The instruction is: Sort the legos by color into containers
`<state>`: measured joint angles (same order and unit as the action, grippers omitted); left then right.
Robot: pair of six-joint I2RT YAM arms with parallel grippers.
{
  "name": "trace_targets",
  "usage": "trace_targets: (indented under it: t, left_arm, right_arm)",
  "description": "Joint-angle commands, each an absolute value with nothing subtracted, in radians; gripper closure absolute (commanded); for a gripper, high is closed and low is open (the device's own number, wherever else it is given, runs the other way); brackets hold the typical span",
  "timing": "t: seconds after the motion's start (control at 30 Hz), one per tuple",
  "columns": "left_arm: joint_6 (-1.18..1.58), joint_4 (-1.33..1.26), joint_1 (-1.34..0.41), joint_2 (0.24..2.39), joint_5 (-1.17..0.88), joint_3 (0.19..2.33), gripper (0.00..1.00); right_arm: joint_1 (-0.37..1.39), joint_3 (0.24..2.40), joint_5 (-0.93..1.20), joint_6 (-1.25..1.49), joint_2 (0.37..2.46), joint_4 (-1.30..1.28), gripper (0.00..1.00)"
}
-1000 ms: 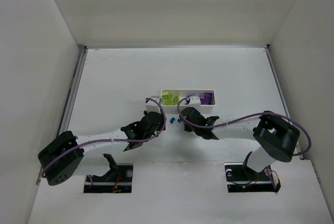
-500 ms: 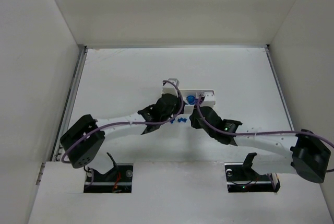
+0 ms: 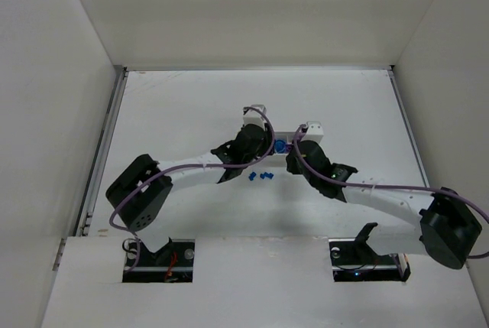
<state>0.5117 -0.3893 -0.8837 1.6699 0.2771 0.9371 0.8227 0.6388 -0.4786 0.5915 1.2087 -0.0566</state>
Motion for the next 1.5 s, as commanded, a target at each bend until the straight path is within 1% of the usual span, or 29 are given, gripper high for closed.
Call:
trace_targets:
  t: [0.0,0.1,0.2,0.37,0.4,0.5,0.6,0.7,0.83,0.9,1.0,1.1,1.23,1.47]
  left_arm:
    - [0.502,-0.42,-0.861,1.511,0.304,0.896,0.67]
    - [0.508,-0.417,-0.864,1.427,0.308,0.818,0.68]
    - [0.509,-0.4,-0.892,1.349,0.311,0.723,0.71]
    - [0.525,-0.335,-0.943,1.235,0.382,0.574,0.73]
    - [0.532,-0.324,-0.952,1.218,0.397,0.549,0.73]
    - [0.554,-0.305,-0.978,1.198,0.423,0.496,0.73]
    - [0.564,-0.311,-0.996,1.218,0.425,0.468,0.73]
    - [0.565,-0.321,-1.016,1.27,0.419,0.472,0.73]
    - [0.546,-0.357,-1.038,1.34,0.414,0.494,0.73]
    - [0.531,-0.37,-1.033,1.383,0.407,0.508,0.73]
    - [0.515,-0.373,-1.03,1.439,0.406,0.534,0.74]
    - [0.508,-0.382,-1.03,1.485,0.419,0.551,0.74]
    - [0.499,-0.402,-1.029,1.525,0.42,0.566,0.74]
    - [0.473,-0.407,-1.019,1.572,0.426,0.581,0.74]
  right_arm:
    - [0.794,0.715,-0.448,0.543,1.255,0.023,0.73]
    - [0.778,0.768,-0.426,0.529,1.324,0.047,0.73]
    - [0.76,0.824,-0.423,0.511,1.403,0.069,0.73]
    - [0.751,0.89,-0.42,0.503,1.509,0.081,0.73]
    - [0.748,0.899,-0.422,0.503,1.517,0.083,0.7]
    - [0.745,0.917,-0.431,0.506,1.523,0.083,0.57]
    - [0.748,0.911,-0.442,0.505,1.494,0.08,0.5]
    - [0.749,0.87,-0.454,0.506,1.445,0.074,0.51]
    - [0.786,0.772,-0.437,0.523,1.362,0.077,0.62]
    - [0.817,0.732,-0.433,0.534,1.332,0.072,0.64]
    - [0.861,0.68,-0.423,0.551,1.301,0.071,0.64]
    - [0.889,0.641,-0.416,0.575,1.296,0.071,0.6]
    - [0.919,0.621,-0.371,0.58,1.344,0.077,0.57]
    - [0.952,0.611,-0.371,0.601,1.405,0.087,0.54]
